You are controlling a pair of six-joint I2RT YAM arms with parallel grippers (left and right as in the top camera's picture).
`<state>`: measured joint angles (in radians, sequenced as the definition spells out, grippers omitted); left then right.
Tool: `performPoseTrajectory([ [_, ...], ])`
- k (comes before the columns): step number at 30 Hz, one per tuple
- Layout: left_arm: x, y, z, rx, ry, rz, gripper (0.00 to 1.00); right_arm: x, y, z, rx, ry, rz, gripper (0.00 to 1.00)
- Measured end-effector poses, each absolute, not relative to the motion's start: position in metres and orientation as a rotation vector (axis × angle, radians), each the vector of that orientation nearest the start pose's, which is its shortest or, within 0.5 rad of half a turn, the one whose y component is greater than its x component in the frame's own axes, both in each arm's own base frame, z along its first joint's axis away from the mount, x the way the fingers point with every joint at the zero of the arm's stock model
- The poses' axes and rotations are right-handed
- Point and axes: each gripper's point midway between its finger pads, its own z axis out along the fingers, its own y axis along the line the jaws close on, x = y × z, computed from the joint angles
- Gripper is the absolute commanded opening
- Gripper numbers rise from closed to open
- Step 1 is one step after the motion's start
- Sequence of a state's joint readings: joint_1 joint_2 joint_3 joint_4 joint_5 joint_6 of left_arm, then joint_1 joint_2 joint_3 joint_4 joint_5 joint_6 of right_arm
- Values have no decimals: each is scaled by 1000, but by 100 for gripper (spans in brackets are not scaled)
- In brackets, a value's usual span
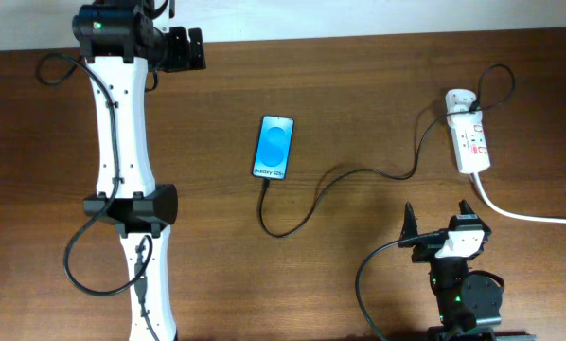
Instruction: Plug charger to phone and switch on socket
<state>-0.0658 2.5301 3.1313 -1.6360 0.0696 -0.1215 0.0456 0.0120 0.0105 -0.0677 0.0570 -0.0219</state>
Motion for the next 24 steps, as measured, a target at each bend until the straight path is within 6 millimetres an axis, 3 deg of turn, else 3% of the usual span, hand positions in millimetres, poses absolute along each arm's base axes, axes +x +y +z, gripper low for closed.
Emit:
performPoseTrajectory([
  [24, 526, -47, 241, -48, 2618, -157, 99, 246, 2, 159, -9, 1640, -25, 98],
])
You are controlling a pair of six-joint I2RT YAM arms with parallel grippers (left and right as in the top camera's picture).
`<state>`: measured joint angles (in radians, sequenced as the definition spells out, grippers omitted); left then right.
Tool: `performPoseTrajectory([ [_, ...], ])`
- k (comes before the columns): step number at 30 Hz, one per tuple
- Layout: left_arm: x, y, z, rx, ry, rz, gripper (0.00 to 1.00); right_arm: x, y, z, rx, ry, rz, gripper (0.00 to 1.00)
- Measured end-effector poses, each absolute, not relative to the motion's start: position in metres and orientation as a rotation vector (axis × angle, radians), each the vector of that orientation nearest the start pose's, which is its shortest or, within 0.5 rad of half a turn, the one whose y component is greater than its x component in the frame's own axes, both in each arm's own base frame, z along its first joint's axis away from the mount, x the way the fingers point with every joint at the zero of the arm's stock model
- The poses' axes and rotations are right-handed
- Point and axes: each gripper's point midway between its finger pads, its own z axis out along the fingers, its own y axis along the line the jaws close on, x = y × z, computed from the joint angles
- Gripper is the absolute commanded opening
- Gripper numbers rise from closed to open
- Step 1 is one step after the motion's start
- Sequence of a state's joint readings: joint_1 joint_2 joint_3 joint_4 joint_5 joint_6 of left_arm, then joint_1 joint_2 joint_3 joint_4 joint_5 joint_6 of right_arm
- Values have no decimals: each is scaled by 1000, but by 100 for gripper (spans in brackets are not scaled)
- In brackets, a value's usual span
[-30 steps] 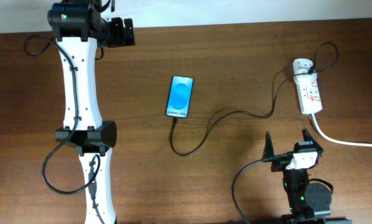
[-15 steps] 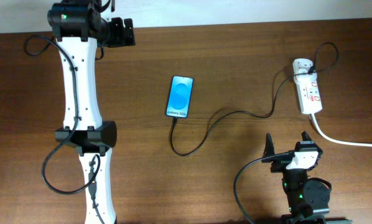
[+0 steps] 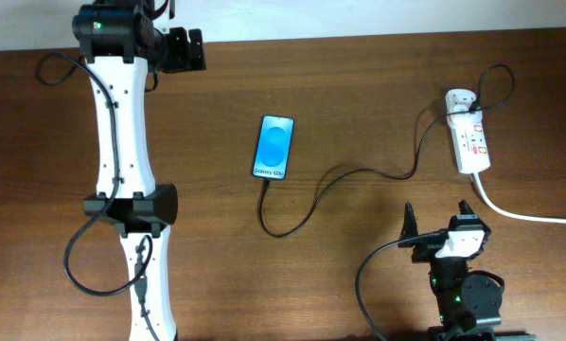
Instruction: Plug charger to phone and switch on socket
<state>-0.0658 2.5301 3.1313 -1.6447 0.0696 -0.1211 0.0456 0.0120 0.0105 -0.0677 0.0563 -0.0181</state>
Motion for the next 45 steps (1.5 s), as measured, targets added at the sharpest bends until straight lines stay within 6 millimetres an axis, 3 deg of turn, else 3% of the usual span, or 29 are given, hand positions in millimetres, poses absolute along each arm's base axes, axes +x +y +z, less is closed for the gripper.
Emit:
performPoseTrajectory([
  [9, 527, -55, 235, -24, 2638, -62, 99, 246, 2, 159, -9, 1640, -25, 98],
  [13, 508, -44, 250, -45, 2575, -10, 99, 246, 2, 159, -9, 1640, -25, 98],
  [18, 423, -18, 227, -74, 2664, 141, 99, 246, 2, 159, -9, 1640, -25, 98],
  [19, 406, -10, 232, -85, 2653, 183, 99, 246, 2, 159, -10, 1640, -25, 98],
  [21, 398, -4, 247, -107, 2541, 195, 99, 246, 2, 159, -9, 1640, -25, 98],
  [24, 364, 3, 262, -137, 2342, 171, 99, 246, 2, 159, -9, 1640, -25, 98],
  [26, 331, 6, 260, -146, 2261, 154, 99, 246, 2, 159, -9, 1640, -24, 98],
  [27, 301, 9, 260, -150, 2217, 144, 99, 246, 2, 159, -9, 1640, -25, 98],
  [29, 276, 13, 273, -154, 2119, 130, 99, 246, 2, 160, -9, 1638, -24, 98],
  [31, 255, 15, 264, -128, 2101, 142, 99, 246, 2, 160, -9, 1638, -24, 98],
  [32, 255, 15, 266, -126, 2080, 140, 99, 246, 2, 160, -9, 1638, -25, 98],
  [35, 249, 16, 238, -101, 2039, 151, 99, 246, 2, 160, -9, 1638, -25, 98],
  [38, 249, 16, 233, -105, 1920, 136, 100, 246, 2, 160, -9, 1638, -24, 98],
  [41, 256, 15, 241, -83, 1757, 140, 99, 246, 2, 160, -9, 1638, -24, 98],
  [45, 252, 16, 228, -63, 1654, 159, 99, 246, 2, 160, -9, 1638, -25, 98],
])
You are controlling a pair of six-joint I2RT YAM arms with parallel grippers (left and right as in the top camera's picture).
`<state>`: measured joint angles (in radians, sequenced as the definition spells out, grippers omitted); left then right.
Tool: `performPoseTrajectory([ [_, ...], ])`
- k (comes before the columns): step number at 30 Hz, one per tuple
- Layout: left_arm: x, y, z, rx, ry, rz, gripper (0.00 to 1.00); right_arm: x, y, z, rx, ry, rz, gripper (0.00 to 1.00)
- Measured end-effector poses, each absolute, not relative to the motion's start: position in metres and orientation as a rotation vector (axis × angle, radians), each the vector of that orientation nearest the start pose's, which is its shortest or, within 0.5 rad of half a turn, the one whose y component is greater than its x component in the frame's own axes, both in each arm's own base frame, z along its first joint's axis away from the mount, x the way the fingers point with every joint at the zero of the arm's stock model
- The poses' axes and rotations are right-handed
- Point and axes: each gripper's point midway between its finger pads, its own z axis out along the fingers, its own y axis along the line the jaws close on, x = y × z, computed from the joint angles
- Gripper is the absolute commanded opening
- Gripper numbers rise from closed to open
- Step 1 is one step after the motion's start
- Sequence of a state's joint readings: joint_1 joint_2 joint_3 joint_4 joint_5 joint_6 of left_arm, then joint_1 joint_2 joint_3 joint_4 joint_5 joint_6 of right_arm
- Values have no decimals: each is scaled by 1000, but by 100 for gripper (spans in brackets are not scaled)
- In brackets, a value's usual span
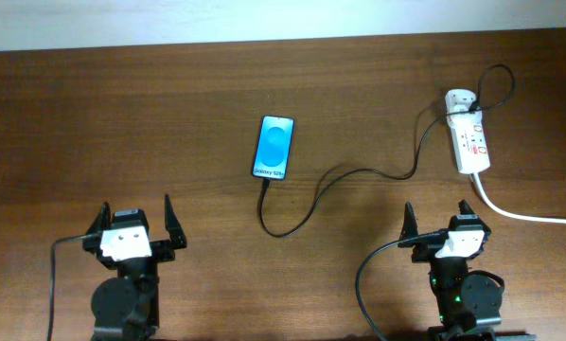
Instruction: Plug charger to phone and switch on socket
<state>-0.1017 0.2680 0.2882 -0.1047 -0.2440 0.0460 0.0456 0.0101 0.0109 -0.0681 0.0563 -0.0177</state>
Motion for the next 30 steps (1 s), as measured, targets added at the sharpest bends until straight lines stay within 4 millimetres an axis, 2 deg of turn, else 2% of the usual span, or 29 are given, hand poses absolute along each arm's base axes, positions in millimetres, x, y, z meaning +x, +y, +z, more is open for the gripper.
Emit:
performPoseTrajectory([
  [4, 246, 22, 213, -82, 1593, 172, 99, 246, 2, 160, -9, 1638, -24, 98],
  [8, 244, 13, 217, 10, 1489, 176, 99, 246, 2, 160, -9, 1638, -24, 98],
  [11, 245, 9, 203, 43, 1496, 177, 99, 246, 2, 160, -8, 1638, -24, 98],
  [17, 245, 13, 194, -17, 1509, 147, 99, 246, 2, 160, -9, 1638, -24, 98],
  [18, 245, 14, 189, -33, 1526, 138, 99, 246, 2, 160, -9, 1638, -25, 98],
  [20, 245, 18, 164, -90, 1625, 122, 99, 246, 2, 160, -9, 1638, -24, 98],
  [25, 244, 21, 162, -172, 1622, 68, 99, 246, 2, 160, -9, 1638, -24, 98],
  [30, 244, 19, 162, -163, 1624, 64, 99, 246, 2, 160, -9, 1638, -24, 99],
])
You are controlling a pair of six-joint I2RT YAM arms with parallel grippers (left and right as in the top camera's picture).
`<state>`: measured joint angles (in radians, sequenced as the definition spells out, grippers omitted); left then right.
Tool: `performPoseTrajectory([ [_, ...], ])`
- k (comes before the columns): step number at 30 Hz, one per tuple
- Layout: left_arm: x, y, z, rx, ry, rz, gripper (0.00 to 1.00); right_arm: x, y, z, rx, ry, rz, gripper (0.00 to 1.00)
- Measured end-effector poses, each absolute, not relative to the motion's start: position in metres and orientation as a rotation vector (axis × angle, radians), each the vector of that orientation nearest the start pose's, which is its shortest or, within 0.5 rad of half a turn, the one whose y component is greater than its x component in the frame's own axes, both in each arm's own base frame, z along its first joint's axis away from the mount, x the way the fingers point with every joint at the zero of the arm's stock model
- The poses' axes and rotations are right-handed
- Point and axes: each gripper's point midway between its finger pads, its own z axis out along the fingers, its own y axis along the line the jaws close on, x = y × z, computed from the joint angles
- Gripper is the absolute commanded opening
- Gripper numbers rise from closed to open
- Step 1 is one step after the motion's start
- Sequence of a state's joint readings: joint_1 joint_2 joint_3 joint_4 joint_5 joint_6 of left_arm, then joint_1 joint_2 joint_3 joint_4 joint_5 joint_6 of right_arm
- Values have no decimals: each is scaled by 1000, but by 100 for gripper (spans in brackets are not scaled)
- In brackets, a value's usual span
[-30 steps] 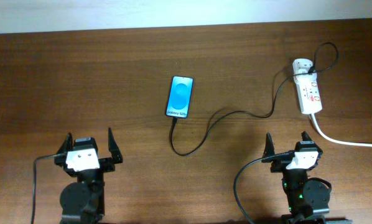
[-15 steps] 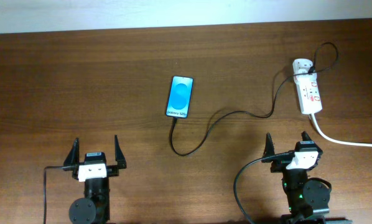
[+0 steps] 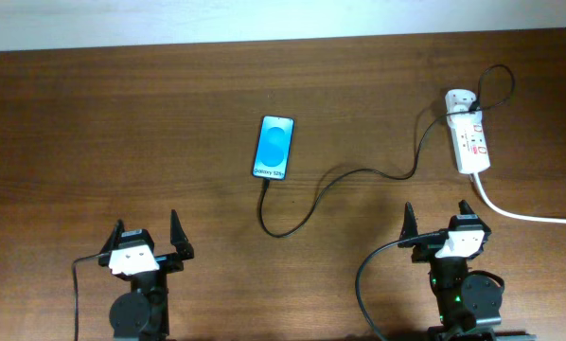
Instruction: Plug charger to phone and switch on socket
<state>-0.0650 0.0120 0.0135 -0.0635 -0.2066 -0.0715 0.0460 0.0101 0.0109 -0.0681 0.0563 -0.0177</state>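
A phone (image 3: 274, 147) with a lit blue screen lies face up at the table's middle. A black charger cable (image 3: 344, 176) runs from its lower end in a loop to the white socket strip (image 3: 469, 140) at the right, where a plug sits at the strip's far end. My left gripper (image 3: 147, 240) stands open at the front left, far from the phone. Open as well, my right gripper (image 3: 438, 220) is at the front right, below the strip.
The strip's white lead (image 3: 524, 214) trails off the right edge. A black cable loop (image 3: 498, 83) lies beside the strip's far end. The brown wooden table (image 3: 122, 142) meets a white wall along the back.
My left arm has shifted a little toward the front and right at its folded place. Phone, cable, socket strip and right gripper are where they were.
At the two oldest moments my left arm reached out to the far left corner, its gripper near the table's back edge. A second ago it was folded back at the front left, and now sits slightly lower. The phone stayed lit with the cable in it throughout.
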Motion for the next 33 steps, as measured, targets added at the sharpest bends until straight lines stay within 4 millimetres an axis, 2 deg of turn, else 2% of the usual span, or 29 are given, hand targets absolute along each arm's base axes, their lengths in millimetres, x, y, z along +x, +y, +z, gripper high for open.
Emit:
performPoseTrajectory([
  [11, 246, 9, 160, -77, 1637, 53, 99, 246, 2, 160, -9, 1638, -25, 98],
  [33, 246, 8, 160, -70, 1638, 52, 99, 246, 2, 160, -9, 1638, -24, 98],
])
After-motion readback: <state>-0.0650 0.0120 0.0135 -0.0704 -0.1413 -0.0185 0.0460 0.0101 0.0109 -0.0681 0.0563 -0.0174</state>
